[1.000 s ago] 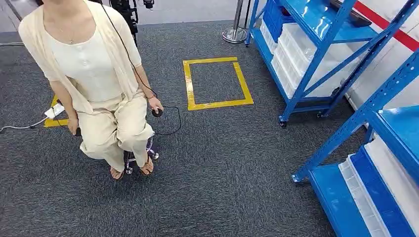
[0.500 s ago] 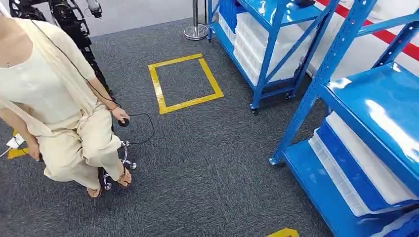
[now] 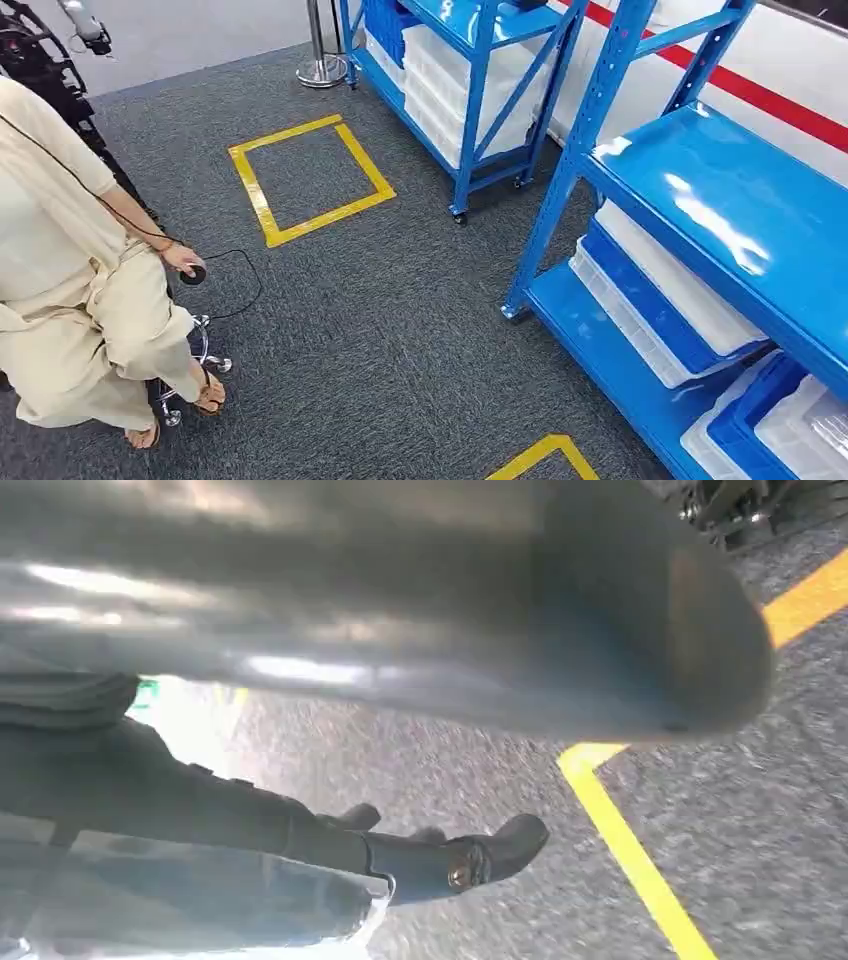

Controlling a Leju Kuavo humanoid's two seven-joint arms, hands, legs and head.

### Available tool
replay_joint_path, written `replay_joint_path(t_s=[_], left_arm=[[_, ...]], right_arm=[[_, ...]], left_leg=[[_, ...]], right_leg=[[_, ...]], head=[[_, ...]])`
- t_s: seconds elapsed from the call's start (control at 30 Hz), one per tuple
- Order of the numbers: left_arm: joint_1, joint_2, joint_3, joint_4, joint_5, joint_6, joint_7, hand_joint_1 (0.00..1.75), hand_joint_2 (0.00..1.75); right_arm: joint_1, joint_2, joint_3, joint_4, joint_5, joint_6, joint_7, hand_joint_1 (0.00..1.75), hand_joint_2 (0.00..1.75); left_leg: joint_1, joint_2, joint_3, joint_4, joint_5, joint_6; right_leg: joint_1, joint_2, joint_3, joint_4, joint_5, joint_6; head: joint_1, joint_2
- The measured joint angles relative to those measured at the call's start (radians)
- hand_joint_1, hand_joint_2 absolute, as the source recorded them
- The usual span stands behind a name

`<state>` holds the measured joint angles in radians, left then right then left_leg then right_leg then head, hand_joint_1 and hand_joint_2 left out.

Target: Take the parts from the cabinet and place them on the table.

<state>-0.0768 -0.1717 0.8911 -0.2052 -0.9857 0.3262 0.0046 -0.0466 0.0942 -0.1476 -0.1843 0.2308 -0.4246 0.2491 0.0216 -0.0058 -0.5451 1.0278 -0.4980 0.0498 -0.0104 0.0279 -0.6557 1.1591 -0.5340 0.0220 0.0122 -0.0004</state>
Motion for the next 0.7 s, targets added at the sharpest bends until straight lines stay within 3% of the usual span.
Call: replay_joint_path(t_s=[0.07, 0.1, 0.13, 0.2, 0.23, 0.27, 0.3, 0.33, 0.4, 0.43, 0.47, 0.5, 0.57, 0.6, 0.63, 0.7], left_arm=[[0.001, 0.0, 0.0, 0.0, 0.0, 0.0, 0.0, 0.0, 0.0], [0.001, 0.0, 0.001, 0.0, 0.0, 0.0, 0.0, 0.0, 0.0], [0.001, 0.0, 0.002, 0.0, 0.0, 0.0, 0.0, 0.0, 0.0], [0.0, 0.0, 0.004, 0.0, 0.0, -0.001, -0.001, 0.0, 0.0], [0.0, 0.0, 0.005, 0.0, 0.0, -0.002, -0.002, 0.0, 0.0], [0.001, 0.001, 0.006, 0.0, -0.002, -0.002, -0.004, 0.0, 0.0], [0.001, 0.0, 0.006, 0.0, -0.004, -0.002, -0.005, 0.0, 0.0], [0.001, 0.001, 0.006, 0.0, -0.009, -0.002, -0.006, 0.0, 0.0], [-0.006, 0.0, 0.006, 0.0, -0.017, -0.007, -0.012, 0.0, 0.0], [-0.007, 0.0, 0.006, 0.0, -0.023, -0.011, -0.016, 0.0, 0.0], [-0.007, 0.0, 0.006, 0.0, -0.028, -0.012, -0.019, 0.0, 0.0], [-0.007, 0.0, 0.006, 0.0, -0.032, -0.013, -0.023, 0.0, 0.0], [-0.004, 0.0, 0.005, 0.0, -0.04, -0.019, -0.027, 0.0, 0.0], [-0.001, 0.0, 0.005, 0.0, -0.044, -0.021, -0.028, 0.0, 0.0], [-0.001, 0.0, 0.005, 0.0, -0.046, -0.022, -0.029, 0.0, 0.0], [-0.002, 0.001, 0.004, 0.0, -0.048, -0.023, -0.032, 0.0, 0.0]], right_arm=[[-0.001, 0.0, 0.0, 0.0, 0.0, 0.0, 0.0, 0.0, 0.0], [0.0, 0.0, 0.0, 0.0, 0.0, 0.0, 0.0, 0.0, 0.0], [0.002, 0.0, 0.0, 0.0, 0.0, 0.0, 0.0, 0.0, 0.0], [0.004, -0.001, 0.0, 0.0, 0.0, 0.0, 0.0, 0.0, 0.0], [0.002, -0.002, 0.0, 0.0, 0.0, 0.0, 0.0, 0.0, 0.0], [-0.002, 0.001, 0.0, 0.0, 0.0, 0.0, 0.0, 0.0, 0.0], [-0.006, 0.001, 0.0, 0.0, -0.002, -0.001, 0.0, 0.0, 0.0], [-0.005, 0.001, 0.0, 0.0, -0.003, -0.002, -0.001, 0.0, 0.0], [-0.001, 0.001, 0.0, 0.0, -0.013, -0.006, -0.003, 0.0, 0.0], [0.0, 0.001, -0.001, 0.0, -0.017, -0.01, -0.003, 0.0, 0.0], [0.001, 0.003, -0.002, 0.0, -0.019, -0.013, -0.003, 0.0, 0.0], [0.0, 0.003, -0.003, 0.0, -0.023, -0.017, -0.003, 0.0, 0.0], [0.0, 0.008, -0.005, 0.0, -0.029, -0.025, -0.003, 0.0, 0.0], [0.0, 0.01, -0.005, 0.0, -0.033, -0.028, -0.005, 0.0, 0.0], [0.001, 0.011, -0.006, 0.0, -0.034, -0.031, -0.007, 0.0, 0.0], [0.003, 0.011, -0.01, 0.0, -0.035, -0.036, -0.012, 0.0, 0.0]], left_leg=[[-0.003, 0.032, -0.002, 0.0, -0.002, 0.001], [-0.003, 0.046, -0.002, 0.001, -0.002, 0.0], [-0.003, 0.058, -0.002, 0.001, -0.003, -0.002], [-0.001, 0.082, 0.003, 0.001, -0.008, -0.009], [0.0, 0.093, 0.008, 0.002, -0.011, -0.015], [-0.01, 0.102, 0.01, 0.004, -0.019, -0.025], [-0.011, 0.114, 0.016, 0.004, -0.025, -0.034], [-0.011, 0.123, 0.021, 0.001, -0.025, -0.039], [-0.004, 0.146, 0.03, -0.003, -0.027, -0.049], [0.007, 0.128, 0.03, 0.006, -0.037, -0.059], [0.008, 0.07, 0.018, 0.04, -0.064, -0.06], [0.007, 0.037, -0.01, 0.102, -0.103, -0.058], [0.007, 0.01, -0.081, 0.246, -0.168, -0.056], [0.007, 0.007, -0.104, 0.284, -0.173, -0.056], [0.007, 0.006, -0.105, 0.275, -0.152, -0.054], [0.008, -0.003, -0.056, 0.159, -0.066, -0.047]], right_leg=[[-0.005, -0.012, -0.077, 0.147, -0.056, 0.001], [-0.008, -0.014, -0.093, 0.179, -0.058, 0.009], [-0.012, -0.017, -0.084, 0.162, -0.045, 0.018], [-0.02, -0.035, -0.002, 0.01, 0.016, 0.042], [-0.023, -0.071, 0.049, -0.079, 0.041, 0.049], [-0.016, -0.121, 0.066, -0.118, 0.05, 0.04], [-0.005, -0.112, 0.073, -0.12, 0.059, 0.03], [-0.006, -0.098, 0.069, -0.119, 0.059, 0.019], [-0.002, -0.073, 0.06, -0.122, 0.062, 0.006], [-0.025, -0.058, 0.074, -0.128, 0.068, -0.006], [-0.019, -0.05, 0.074, -0.129, 0.067, -0.011], [-0.015, -0.042, 0.073, -0.129, 0.068, -0.022], [-0.005, -0.017, 0.071, -0.129, 0.068, -0.034], [-0.001, 0.0, 0.072, -0.129, 0.068, -0.034], [0.001, 0.016, 0.074, -0.128, 0.068, -0.034], [0.003, 0.046, 0.078, -0.127, 0.068, -0.033]], head=[[-0.001, 0.0], [0.0, 0.0], [-0.001, 0.0], [0.0, 0.0], [0.001, 0.0], [0.003, 0.0], [0.001, 0.0], [-0.008, 0.0], [-0.006, 0.0], [-0.01, 0.0], [-0.011, 0.0], [-0.015, 0.0], [-0.014, 0.0], [-0.015, 0.0], [-0.014, 0.0], [-0.014, 0.0]])
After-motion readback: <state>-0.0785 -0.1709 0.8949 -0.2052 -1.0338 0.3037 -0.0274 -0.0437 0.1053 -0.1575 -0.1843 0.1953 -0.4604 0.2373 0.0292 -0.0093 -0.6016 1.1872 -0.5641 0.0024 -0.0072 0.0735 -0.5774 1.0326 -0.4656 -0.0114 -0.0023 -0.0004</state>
